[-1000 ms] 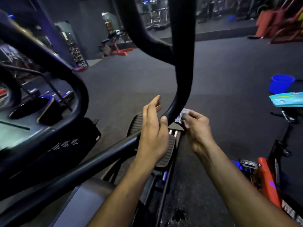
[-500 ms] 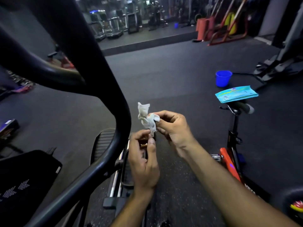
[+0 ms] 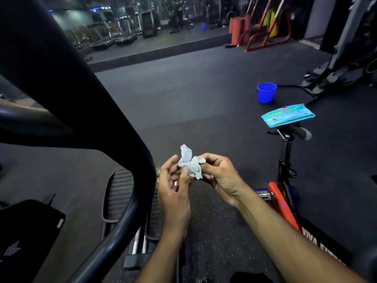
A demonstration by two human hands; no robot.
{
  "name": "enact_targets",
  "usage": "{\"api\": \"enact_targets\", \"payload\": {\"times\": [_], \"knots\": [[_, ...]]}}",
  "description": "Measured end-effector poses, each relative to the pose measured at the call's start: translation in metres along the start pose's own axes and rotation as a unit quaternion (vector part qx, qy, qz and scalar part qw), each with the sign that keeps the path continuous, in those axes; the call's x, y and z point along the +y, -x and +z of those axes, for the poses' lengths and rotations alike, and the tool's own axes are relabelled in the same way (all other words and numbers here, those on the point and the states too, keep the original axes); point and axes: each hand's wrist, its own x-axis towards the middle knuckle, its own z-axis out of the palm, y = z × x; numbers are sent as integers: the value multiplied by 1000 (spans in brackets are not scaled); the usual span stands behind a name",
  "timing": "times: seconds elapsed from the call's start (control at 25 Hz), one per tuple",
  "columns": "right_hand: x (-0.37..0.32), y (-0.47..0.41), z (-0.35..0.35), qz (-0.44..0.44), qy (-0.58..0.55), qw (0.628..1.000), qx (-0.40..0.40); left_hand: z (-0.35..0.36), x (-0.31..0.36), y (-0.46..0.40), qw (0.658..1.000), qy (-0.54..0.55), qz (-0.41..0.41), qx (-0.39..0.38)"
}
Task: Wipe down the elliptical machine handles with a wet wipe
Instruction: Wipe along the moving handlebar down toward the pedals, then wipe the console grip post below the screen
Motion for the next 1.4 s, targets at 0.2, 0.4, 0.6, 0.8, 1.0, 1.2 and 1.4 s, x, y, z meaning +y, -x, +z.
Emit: {"api": "enact_targets", "payload": {"times": [0.2, 0.4, 0.6, 0.8, 1.0, 1.2, 1.4], "knots": [[7, -46, -18, 17, 69, 997, -20, 6, -30, -35, 998, -24, -11, 53], [-2, -122, -70, 38, 167, 978, -123, 58, -61, -93, 996, -43, -37, 69], [-19, -192, -118, -6, 115, 989, -91, 110, -77, -145, 996, -35, -64, 42], [-3, -246, -123, 6, 96, 991, -93, 111, -93, -187, 993, -44, -69, 88], [18, -306, -79, 36, 157, 968, -194, 85, -108, -211, 980, -76, -84, 166], [39, -341, -18, 66, 192, 908, -368, 30, -124, -225, 957, -95, -57, 270], [41, -376, 41, 72, 255, 822, -504, -11, -118, -235, 929, -63, -45, 362]]}}
